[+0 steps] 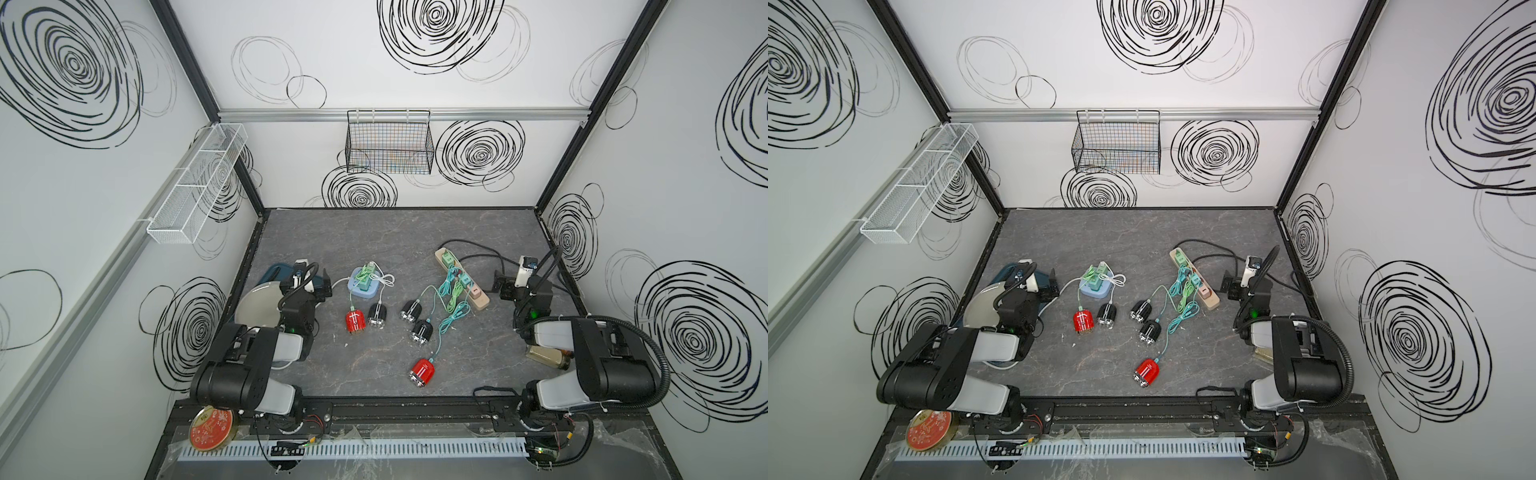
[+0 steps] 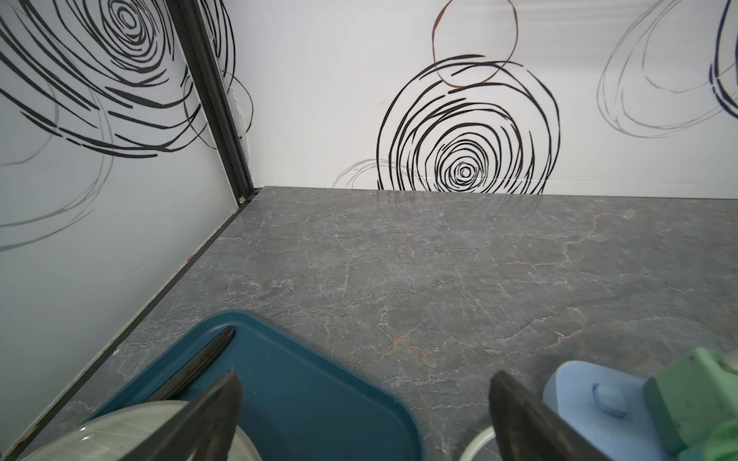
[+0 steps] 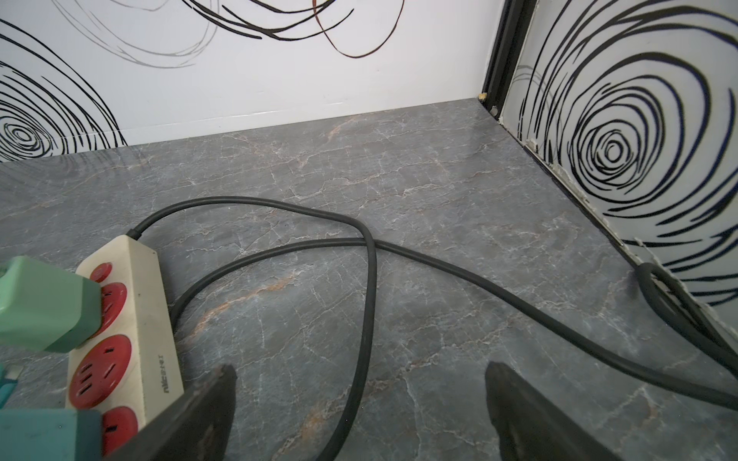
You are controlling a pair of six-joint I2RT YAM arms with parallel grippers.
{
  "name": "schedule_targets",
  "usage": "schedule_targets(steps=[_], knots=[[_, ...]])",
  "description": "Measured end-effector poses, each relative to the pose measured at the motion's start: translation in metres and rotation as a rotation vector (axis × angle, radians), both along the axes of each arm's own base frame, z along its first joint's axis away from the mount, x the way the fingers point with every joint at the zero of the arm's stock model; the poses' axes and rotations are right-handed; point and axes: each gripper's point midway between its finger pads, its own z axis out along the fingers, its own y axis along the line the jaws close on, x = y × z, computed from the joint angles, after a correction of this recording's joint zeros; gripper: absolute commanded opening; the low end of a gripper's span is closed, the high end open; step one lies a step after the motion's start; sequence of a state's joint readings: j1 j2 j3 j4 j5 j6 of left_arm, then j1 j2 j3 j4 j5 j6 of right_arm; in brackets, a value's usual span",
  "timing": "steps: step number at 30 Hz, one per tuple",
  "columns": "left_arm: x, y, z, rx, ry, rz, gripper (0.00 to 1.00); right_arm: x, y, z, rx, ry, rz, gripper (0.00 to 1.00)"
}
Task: Unplug the electric shaver
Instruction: Pick up the electric shaver from the center of the board.
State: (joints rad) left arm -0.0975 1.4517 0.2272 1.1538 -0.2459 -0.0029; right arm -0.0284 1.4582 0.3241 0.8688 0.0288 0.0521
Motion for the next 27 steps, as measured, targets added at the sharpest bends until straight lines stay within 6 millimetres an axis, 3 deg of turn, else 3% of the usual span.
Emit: schedule_targets(steps=[3,8,10,13,16,20,27], knots=[[-0.004,-0.006,0.015,0.020,-0.006,0.024,0.99,-0.004,0.001,0.010,-0.003,0.001,-0.005,1.00],[0.000,-0.021,0.070,0.007,-0.052,0.048,0.99,-0.006,0.019,0.064,-0.001,-0.085,0.035,1.00],[-0.002,-0.029,0.090,-0.020,-0.059,0.045,0.99,-0.008,0.039,0.085,0.025,-0.117,0.091,1.00],[-0.012,-0.048,0.104,-0.085,-0.037,0.014,0.99,-0.019,0.077,0.104,0.094,-0.133,0.207,1.00],[-0.031,-0.076,0.096,-0.143,0.025,-0.053,0.99,-0.037,0.122,0.106,0.174,-0.100,0.335,1.00],[-0.057,-0.105,0.066,-0.208,0.165,-0.122,0.99,-0.062,0.171,0.092,0.271,0.008,0.449,1.00],[-0.095,-0.120,0.019,-0.277,0.381,-0.127,0.99,-0.094,0.216,0.075,0.362,0.133,0.548,1.00]])
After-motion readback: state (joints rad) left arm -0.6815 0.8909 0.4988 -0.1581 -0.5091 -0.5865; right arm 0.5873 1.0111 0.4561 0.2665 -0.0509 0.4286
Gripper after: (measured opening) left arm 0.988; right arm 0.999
